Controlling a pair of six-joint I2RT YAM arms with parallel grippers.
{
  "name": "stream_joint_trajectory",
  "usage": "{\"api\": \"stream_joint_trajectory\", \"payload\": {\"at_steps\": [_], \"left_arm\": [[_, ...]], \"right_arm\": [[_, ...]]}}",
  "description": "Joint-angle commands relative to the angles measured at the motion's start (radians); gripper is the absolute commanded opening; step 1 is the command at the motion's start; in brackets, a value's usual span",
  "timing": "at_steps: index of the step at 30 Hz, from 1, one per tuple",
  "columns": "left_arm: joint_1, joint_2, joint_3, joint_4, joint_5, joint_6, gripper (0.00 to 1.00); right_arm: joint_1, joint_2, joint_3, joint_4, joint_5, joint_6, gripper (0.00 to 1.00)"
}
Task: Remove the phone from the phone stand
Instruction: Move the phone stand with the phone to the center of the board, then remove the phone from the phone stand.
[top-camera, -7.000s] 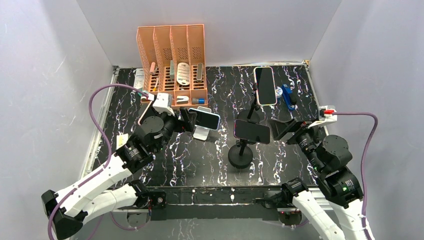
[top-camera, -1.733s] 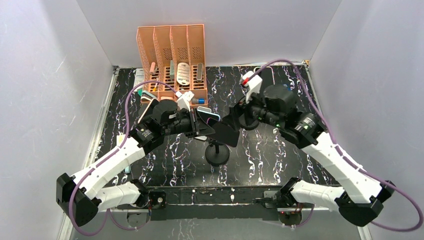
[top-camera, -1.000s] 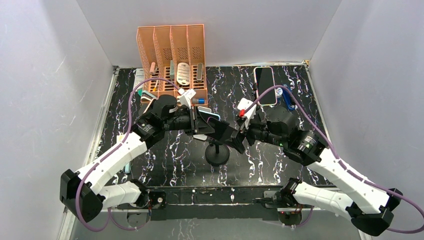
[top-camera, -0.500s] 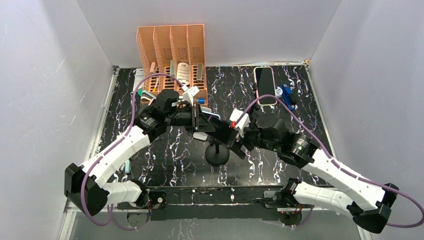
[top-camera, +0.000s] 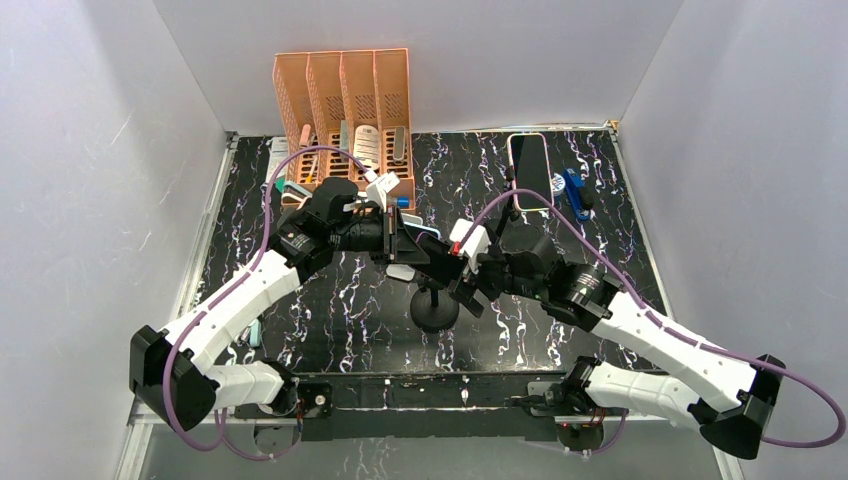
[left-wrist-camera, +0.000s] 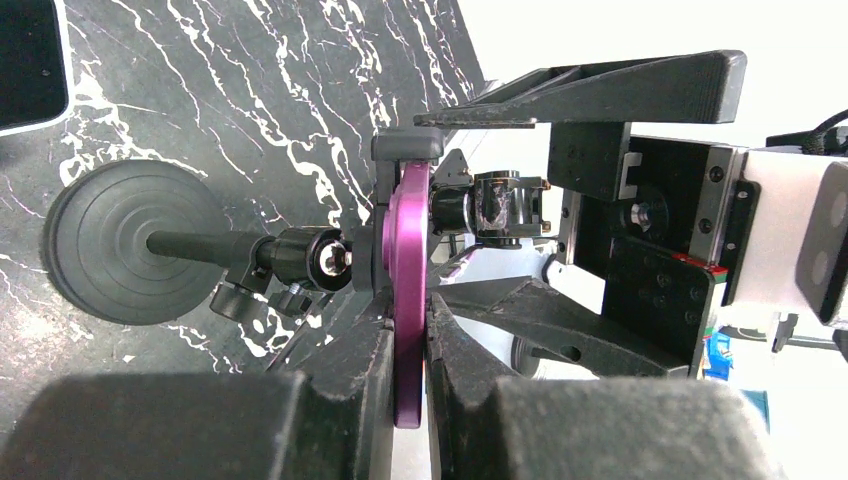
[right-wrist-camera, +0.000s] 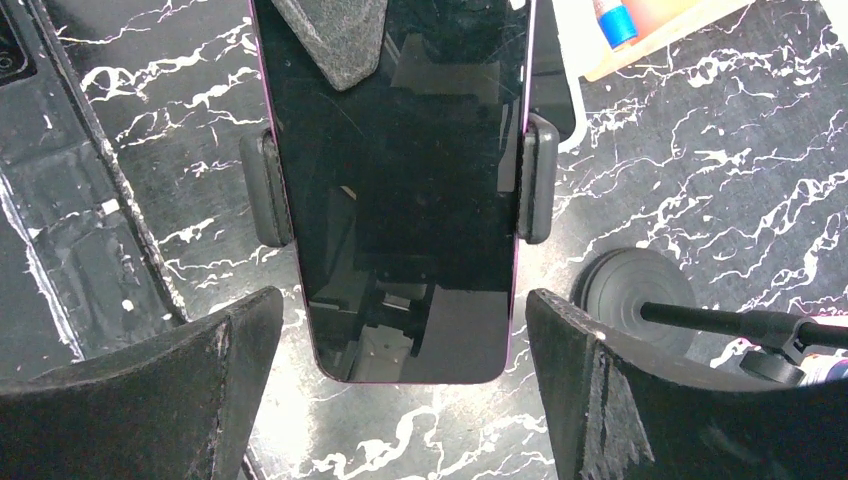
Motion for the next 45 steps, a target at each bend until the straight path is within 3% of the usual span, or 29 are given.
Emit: {"api": "stream_joint_trajectory", "payload": {"at_steps": [1, 13, 24, 30, 31, 38, 45], "left_arm": [[0.011, 0.039, -0.01, -0.144, -0.052, 0.055, 0.0], [0.011, 0.033, -0.018, -0.136, -0.049, 0.042, 0.0], [0.011, 0.027, -0.016, -0.131, -0.045, 0.034, 0.0], [0.011, 0.019, -0.014, -0.131, -0.046, 0.029, 0.0], [0.011, 0.014, -0.013, -0.132, -0.048, 0.028, 0.01], [0.011, -0.019, 0.008, -0.134, -0.07, 0.018, 0.41], [0.011, -0.11, -0.013, -0.076, -0.144, 0.006, 0.57]], "right_arm": [[0.003, 0.0, -0.024, 0.084, 0.001, 0.005, 0.99], [0.003, 0.007, -0.074, 0.221, 0.099, 0.02, 0.99], [0.003, 0.055, -0.065, 0.227, 0.092, 0.038, 0.97], [0.003, 0.073, -0.038, 0.204, 0.099, 0.053, 0.85], [0.003, 0.075, -0.03, 0.19, 0.099, 0.058, 0.81], [0.003, 0.062, 0.038, 0.104, 0.065, 0.118, 0.6], [0.004, 0.036, 0.078, 0.048, 0.054, 0.222, 0.57]]}}
